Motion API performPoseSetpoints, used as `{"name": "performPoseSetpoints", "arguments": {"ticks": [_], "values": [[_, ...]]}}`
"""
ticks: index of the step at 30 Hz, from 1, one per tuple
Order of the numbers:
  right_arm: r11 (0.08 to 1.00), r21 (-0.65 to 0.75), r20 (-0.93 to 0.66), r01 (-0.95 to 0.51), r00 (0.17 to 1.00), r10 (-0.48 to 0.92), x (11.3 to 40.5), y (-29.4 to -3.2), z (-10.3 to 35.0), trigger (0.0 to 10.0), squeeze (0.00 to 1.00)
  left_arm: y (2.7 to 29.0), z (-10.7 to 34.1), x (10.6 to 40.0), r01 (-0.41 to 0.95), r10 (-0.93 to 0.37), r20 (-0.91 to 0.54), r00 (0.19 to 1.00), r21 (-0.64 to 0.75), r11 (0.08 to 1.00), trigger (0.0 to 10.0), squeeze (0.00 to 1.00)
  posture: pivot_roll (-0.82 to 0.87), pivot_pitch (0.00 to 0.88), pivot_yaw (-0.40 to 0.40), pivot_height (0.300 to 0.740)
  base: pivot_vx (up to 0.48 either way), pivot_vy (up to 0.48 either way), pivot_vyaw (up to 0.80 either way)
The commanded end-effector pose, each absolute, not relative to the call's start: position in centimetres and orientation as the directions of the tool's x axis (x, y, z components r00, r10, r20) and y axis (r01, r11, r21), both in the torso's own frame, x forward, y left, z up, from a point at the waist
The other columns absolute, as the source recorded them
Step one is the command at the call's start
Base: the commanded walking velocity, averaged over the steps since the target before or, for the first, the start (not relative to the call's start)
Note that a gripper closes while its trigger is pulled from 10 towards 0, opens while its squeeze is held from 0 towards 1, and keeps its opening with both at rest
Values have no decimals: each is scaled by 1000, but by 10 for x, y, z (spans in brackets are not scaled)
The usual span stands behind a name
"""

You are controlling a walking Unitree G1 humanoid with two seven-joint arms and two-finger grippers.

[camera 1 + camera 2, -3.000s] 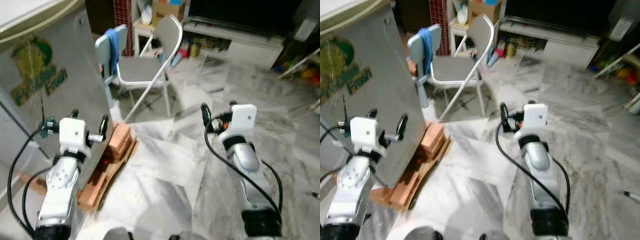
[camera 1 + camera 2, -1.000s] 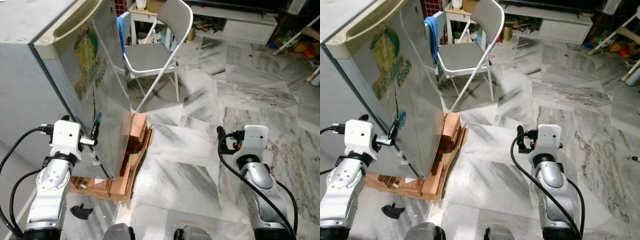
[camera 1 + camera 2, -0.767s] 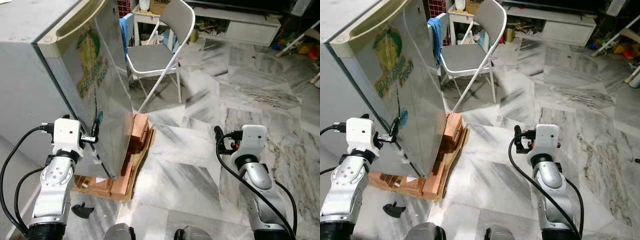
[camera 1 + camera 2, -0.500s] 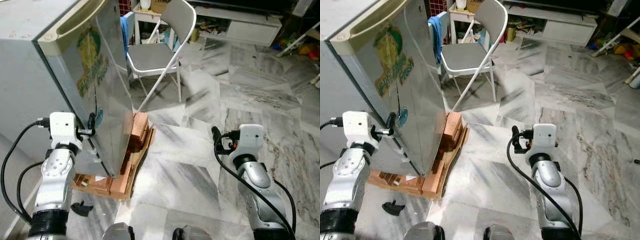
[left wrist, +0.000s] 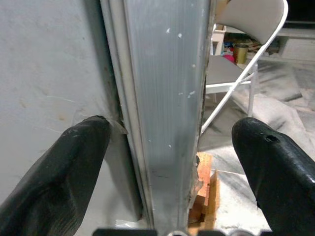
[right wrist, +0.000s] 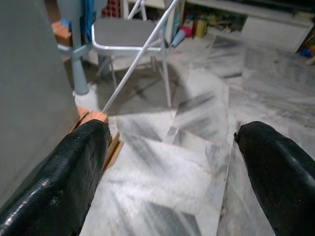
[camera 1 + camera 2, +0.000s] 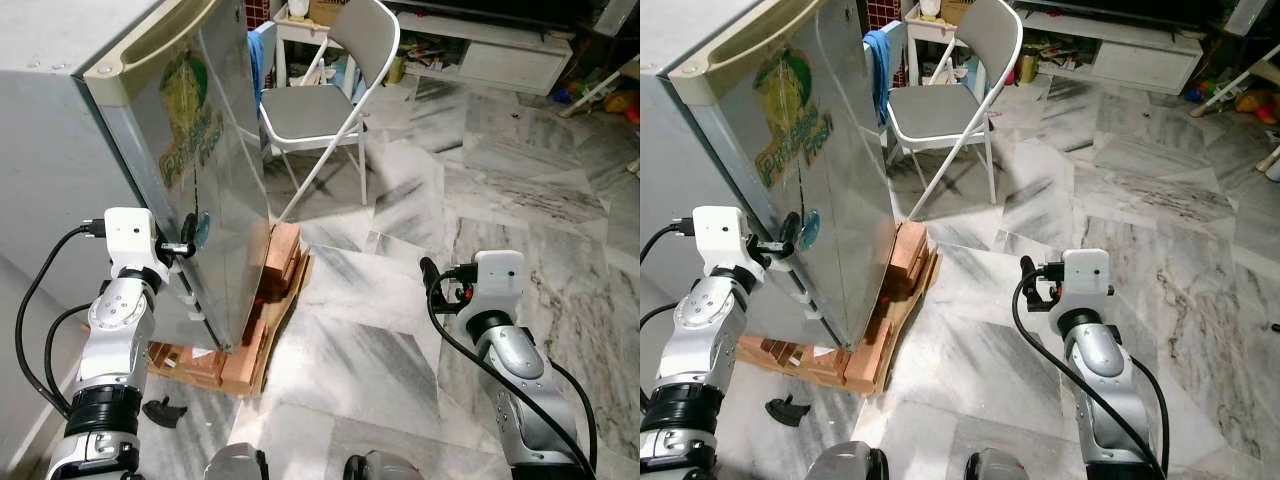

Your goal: Restocking fridge

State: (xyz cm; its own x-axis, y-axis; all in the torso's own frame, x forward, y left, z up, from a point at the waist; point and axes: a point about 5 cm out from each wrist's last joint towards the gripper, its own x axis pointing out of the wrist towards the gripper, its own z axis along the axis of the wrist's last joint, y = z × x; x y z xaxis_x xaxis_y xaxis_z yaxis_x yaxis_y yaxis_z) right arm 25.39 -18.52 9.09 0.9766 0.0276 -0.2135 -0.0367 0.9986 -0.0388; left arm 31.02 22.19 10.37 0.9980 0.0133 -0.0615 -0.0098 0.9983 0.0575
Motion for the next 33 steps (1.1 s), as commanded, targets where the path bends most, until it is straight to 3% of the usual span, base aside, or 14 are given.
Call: {"name": "performPoseSetpoints", "arguments": {"ticks": [1, 10, 20, 29, 33], "values": [[996, -39, -234, -74, 970, 63, 250, -183, 92, 10000, 0, 214, 101, 310, 36, -32, -78, 996, 48, 998, 10000, 0, 64, 61, -40, 740, 0, 0, 0], [987, -17, -305, -157, 941, 145, 244, -178, 83, 10000, 0, 210, 99, 316, 55, -50, -86, 995, 58, 997, 10000, 0, 65, 65, -49, 740, 0, 0, 0], [984, -21, -320, -178, 934, 162, 245, -179, 80, 10000, 0, 188, 104, 325, 217, -211, -103, 972, 55, 975, 10000, 0, 58, 66, -44, 740, 0, 0, 0], [981, -24, -328, -195, 928, 176, 248, -177, 77, 10000, 0, 183, 99, 327, 257, -246, -135, 960, 74, 963, 10000, 0, 59, 56, -47, 740, 0, 0, 0], [978, -24, -337, -208, 923, 188, 249, -176, 75, 10000, 0, 184, 96, 336, 217, -198, -155, 968, 118, 969, 10000, 0, 58, 49, -46, 740, 0, 0, 0]]}}
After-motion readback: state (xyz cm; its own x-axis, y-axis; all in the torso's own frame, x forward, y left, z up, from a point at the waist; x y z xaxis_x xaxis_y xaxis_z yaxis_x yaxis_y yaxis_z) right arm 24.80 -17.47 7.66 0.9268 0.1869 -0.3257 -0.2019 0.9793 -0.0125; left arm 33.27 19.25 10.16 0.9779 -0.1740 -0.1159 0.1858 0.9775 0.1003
